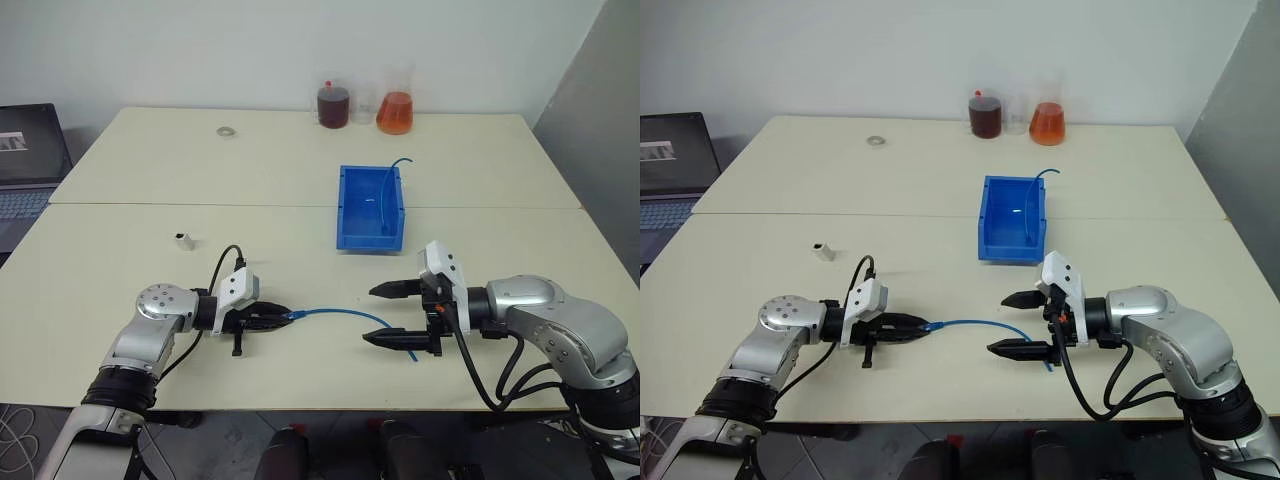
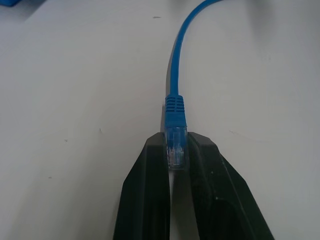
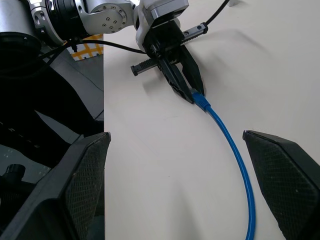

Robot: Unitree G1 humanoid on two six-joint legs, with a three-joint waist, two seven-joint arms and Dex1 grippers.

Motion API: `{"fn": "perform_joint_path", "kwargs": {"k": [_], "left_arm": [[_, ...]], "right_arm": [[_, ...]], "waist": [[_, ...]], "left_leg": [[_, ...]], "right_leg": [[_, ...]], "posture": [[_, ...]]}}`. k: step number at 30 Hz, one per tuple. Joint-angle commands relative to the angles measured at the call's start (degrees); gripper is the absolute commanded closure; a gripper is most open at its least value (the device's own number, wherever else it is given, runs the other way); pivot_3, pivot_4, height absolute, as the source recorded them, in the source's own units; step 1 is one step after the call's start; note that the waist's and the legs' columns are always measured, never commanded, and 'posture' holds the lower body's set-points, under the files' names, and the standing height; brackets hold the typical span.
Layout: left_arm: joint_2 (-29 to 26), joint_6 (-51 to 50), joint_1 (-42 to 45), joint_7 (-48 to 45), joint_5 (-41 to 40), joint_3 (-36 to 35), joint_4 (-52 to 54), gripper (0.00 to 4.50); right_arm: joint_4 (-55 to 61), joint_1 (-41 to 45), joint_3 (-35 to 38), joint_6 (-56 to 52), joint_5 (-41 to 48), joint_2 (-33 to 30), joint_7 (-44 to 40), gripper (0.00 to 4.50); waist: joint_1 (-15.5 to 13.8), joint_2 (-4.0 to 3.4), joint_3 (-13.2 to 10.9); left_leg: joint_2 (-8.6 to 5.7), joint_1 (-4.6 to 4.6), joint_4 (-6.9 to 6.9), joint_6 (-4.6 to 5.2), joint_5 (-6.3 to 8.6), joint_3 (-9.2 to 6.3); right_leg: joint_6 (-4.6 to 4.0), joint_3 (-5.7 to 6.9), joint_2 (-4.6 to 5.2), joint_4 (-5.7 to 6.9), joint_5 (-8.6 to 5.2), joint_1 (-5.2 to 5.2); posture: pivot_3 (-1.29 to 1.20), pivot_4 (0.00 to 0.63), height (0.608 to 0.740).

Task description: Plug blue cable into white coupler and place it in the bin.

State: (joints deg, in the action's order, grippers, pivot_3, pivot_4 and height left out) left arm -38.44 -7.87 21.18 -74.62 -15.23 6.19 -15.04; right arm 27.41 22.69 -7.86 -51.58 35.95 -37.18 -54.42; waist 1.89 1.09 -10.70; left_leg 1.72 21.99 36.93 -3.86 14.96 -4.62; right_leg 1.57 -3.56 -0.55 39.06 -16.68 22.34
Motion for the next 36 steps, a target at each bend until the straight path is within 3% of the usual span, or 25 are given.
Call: {"fn": "perform_joint_path", "kwargs": {"k": [1, 5, 9, 14, 20, 25, 36], "left_arm": [[1.7, -20.3, 3.7, 10.5, -12.9, -7.7, 17.9, 4.24], [3.9, -35.4, 6.5, 20.9, -24.2, -14.2, 27.6, 4.24], [8.1, -45.6, 10.7, 30.9, -33.8, -18.7, 30.9, 4.24], [12.1, -53.9, 16.5, 39.5, -45.5, -22.1, 30.6, 4.24], [13.5, -62.3, 20.4, 48.9, -62.7, -25.0, 26.2, 4.24], [10.3, -65.7, 20.6, 50.2, -68.3, -23.7, 24.2, 4.24], [8.2, -66.1, 23.4, 49.4, -70.9, -21.6, 20.1, 4.24]], "right_arm": [[4.0, -0.6, 6.6, -2.6, 5.1, 1.2, 4.9, 0.0], [6.3, -1.2, 13.0, -8.3, 13.9, 4.1, 11.3, 0.0], [6.0, -0.6, 14.8, -10.1, 18.1, 8.0, 17.6, 0.0], [-0.1, 5.8, 16.8, -9.0, 20.6, 13.9, 23.9, 0.0], [-10.4, 16.3, 22.9, -12.5, 32.3, 15.7, 27.5, 0.0], [-16.1, 20.0, 25.1, -15.4, 41.1, 14.3, 29.2, 0.0], [-17.6, 20.5, 22.4, -16.5, 44.6, 12.7, 28.5, 0.0]], "waist": [[-0.2, 0.07, 0.0], [-0.1, 0.09, 0.0], [0.2, 0.09, 0.0], [0.3, 0.09, 0.0], [0.3, 0.08, 0.0], [0.2, 0.08, 0.0], [0.2, 0.07, -0.1]], "left_leg": [[0.0, 0.07, 0.04, 0.0, 0.0, -0.07], [-0.01, 0.15, 0.06, 0.0, 0.0, -0.13], [-0.01, -0.01, 0.01, -0.01, 0.0, -0.09], [-0.01, 0.0, 0.05, -0.02, -0.01, -0.1], [-0.03, 0.0, 0.02, -0.02, -0.01, -0.06], [-0.05, 0.06, 0.0, -0.02, -0.01, -0.02], [-0.07, 0.06, -0.02, -0.02, -0.01, 0.02]], "right_leg": [[0.0, 0.06, 0.01, -0.01, 0.0, 0.01], [0.01, 0.12, 0.05, -0.02, 0.01, 0.01], [0.01, 0.06, 0.04, 0.05, 0.01, -0.03], [0.03, 0.07, 0.01, 0.07, 0.02, -0.02], [0.03, 0.04, 0.04, 0.03, 0.05, -0.02], [0.02, 0.02, 0.08, 0.01, 0.05, 0.04], [0.02, 0.0, 0.07, 0.01, 0.05, 0.06]], "posture": [[0.0, 0.15, 0.74], [0.0, 0.15, 0.74], [0.0, 0.15, 0.74], [0.0, 0.15, 0.74], [0.0, 0.15, 0.74], [0.0, 0.15, 0.74], [0.0, 0.15, 0.74]]}}
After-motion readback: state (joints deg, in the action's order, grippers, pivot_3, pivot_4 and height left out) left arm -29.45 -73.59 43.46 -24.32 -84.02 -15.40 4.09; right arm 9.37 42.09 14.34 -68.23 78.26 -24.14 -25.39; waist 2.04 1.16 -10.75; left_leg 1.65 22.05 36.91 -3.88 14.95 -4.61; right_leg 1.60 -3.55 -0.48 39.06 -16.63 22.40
